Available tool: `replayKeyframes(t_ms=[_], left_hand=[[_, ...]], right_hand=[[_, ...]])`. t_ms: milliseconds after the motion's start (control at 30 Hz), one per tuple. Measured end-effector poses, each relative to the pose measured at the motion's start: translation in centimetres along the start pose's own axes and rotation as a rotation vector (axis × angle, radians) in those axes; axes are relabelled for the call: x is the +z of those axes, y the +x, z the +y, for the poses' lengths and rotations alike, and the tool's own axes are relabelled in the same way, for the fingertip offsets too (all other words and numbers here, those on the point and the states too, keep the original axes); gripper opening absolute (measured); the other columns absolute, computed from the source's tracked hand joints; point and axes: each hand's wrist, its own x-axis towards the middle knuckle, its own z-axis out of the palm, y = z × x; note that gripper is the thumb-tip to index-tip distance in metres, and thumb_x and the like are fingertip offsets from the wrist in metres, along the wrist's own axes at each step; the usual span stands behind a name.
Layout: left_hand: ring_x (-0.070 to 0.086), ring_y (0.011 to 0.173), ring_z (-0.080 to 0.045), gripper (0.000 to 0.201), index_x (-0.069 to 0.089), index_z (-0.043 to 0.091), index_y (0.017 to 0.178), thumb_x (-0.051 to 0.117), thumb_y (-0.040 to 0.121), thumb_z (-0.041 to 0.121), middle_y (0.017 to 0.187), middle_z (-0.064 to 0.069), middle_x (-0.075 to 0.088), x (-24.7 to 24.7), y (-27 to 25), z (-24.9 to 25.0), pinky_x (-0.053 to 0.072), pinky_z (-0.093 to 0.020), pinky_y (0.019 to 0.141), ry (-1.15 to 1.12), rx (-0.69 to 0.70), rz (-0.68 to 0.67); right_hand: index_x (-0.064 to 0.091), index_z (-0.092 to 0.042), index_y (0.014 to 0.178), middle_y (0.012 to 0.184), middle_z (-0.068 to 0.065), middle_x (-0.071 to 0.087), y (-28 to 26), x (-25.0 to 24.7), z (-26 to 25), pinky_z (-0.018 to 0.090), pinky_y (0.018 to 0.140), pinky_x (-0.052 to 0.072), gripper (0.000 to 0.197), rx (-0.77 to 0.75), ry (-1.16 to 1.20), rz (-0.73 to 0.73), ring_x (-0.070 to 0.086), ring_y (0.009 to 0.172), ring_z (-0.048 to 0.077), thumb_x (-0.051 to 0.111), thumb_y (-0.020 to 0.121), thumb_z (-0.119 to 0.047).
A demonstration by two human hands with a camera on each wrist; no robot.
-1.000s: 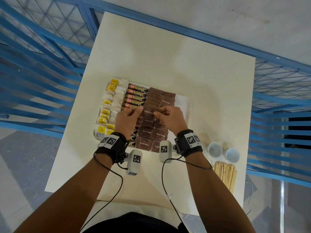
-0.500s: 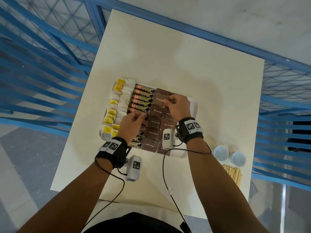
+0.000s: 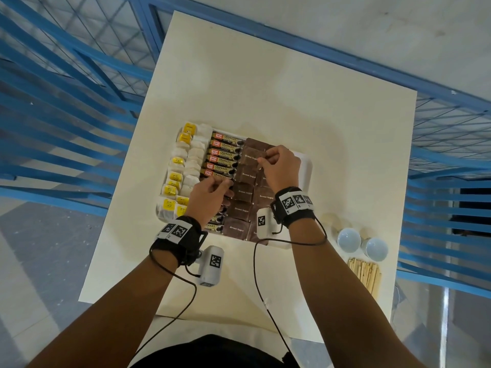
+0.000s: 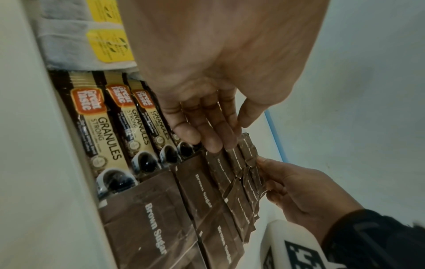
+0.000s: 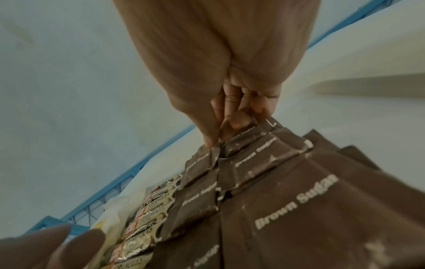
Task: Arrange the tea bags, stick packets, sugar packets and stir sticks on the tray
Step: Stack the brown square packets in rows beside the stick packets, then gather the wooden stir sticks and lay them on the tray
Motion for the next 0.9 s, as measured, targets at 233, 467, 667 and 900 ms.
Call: replayKeyframes(t_ms=[233, 467, 667, 900], left_hand=[[0.069, 0.067, -0.014, 0.013, 0.070, 0.019, 0.102, 0.059, 0.102, 0.027, 0.086, -0.002, 0.077, 0.3, -0.1, -0.1, 0.053, -0.033, 0.065, 0.048, 0.015, -0.021], [0.072, 0.073, -0.012, 0.014, 0.069, 0.015, 0.108, 0.058, 0.103, 0.021, 0.091, -0.001, 0.076, 1.4, -1.3, 1.0, 0.051, -0.015, 0.057, 0.159, 0.085, -0.091], [0.071, 0.073, -0.014, 0.016, 0.070, 0.013, 0.109, 0.058, 0.102, 0.020, 0.094, -0.002, 0.075, 4.5, -3.5, 0.4, 0.053, -0.020, 0.060, 0.318, 0.179, -0.248], [0.067, 0.067, -0.014, 0.015, 0.069, 0.013, 0.104, 0.055, 0.101, 0.013, 0.091, -0.005, 0.076, 10.2, -8.6, -3.0, 0.046, -0.014, 0.053, 0.440, 0.150, -0.484]], right_hand=[[0.072, -0.018, 0.092, 0.080, -0.011, 0.068, -1.2, -0.8, 0.4, 0.011, 0.071, 0.047, 0.004, -0.061, 0.027, 0.016, 0.061, 0.074, 0.002, 0.071, 0.089, -0.021], [0.070, -0.022, 0.093, 0.084, -0.015, 0.067, -5.8, -2.7, 1.4, 0.005, 0.071, 0.046, 0.002, -0.120, 0.039, -0.076, 0.062, 0.078, -0.002, 0.070, 0.092, -0.021], [0.072, -0.020, 0.091, 0.079, -0.014, 0.067, -13.1, -4.8, 5.2, 0.008, 0.066, 0.046, 0.002, -0.044, 0.025, 0.015, 0.060, 0.068, 0.001, 0.069, 0.091, -0.019], [0.071, -0.020, 0.093, 0.077, -0.015, 0.066, -22.9, -7.7, 12.5, 0.005, 0.064, 0.042, 0.003, 0.157, 0.061, 0.184, 0.058, 0.067, -0.002, 0.071, 0.090, -0.019]])
